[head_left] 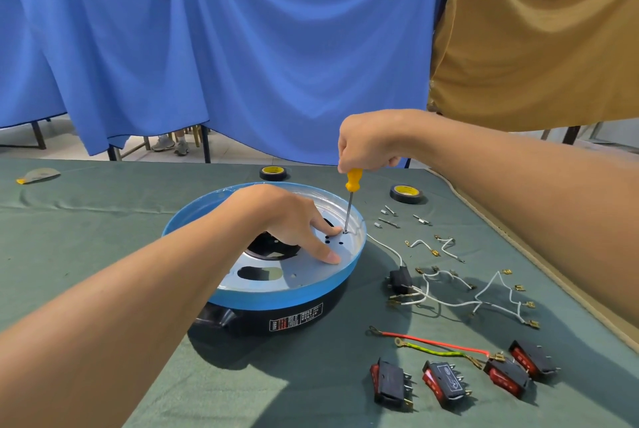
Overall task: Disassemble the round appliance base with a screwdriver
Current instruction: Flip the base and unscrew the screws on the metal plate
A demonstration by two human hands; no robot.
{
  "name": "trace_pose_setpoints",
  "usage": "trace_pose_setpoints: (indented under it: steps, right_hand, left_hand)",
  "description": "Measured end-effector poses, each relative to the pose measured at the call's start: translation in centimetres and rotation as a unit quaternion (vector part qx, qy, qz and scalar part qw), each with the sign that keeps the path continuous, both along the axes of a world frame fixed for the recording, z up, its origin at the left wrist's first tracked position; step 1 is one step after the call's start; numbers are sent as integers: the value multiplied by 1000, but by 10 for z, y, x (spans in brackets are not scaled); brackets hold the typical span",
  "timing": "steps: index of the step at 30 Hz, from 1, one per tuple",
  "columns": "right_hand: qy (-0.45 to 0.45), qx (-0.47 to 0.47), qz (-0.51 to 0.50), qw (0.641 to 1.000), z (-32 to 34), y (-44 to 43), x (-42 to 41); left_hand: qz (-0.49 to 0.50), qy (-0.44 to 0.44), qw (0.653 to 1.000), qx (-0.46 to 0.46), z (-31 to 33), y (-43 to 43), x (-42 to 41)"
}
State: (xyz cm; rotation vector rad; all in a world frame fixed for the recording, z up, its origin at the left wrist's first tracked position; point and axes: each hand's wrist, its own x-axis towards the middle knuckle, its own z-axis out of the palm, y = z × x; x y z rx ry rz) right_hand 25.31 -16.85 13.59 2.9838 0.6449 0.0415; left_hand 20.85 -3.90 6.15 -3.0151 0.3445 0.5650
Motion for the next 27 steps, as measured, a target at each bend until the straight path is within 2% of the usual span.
trace_pose_setpoints:
  steps: [5,8,10,15,20,27]
  right_hand:
    - [61,20,1,998,7,-1,-4]
    - [4,-11,-7,1000,3,-2,-3]
    - [-6,6,-2,1000,0,-3,-1]
    - [69,61,-6,996,4,-6,-3]
    - [-17,20,-23,999,-3,-7,-1]
    - [97,97,-13,990,3,-13,2]
  left_hand:
    - [0,0,1000,-6,0,0,-1]
    - [-2,0,1000,2,0,1,-1]
    - [-3,-1,1000,1,0,1,-2]
    - [0,-3,1000,-11,-1,2,-2]
    - [1,-4,1000,-13,-2,2,-2]
    - [2,6,1000,-17,-1,2,-1]
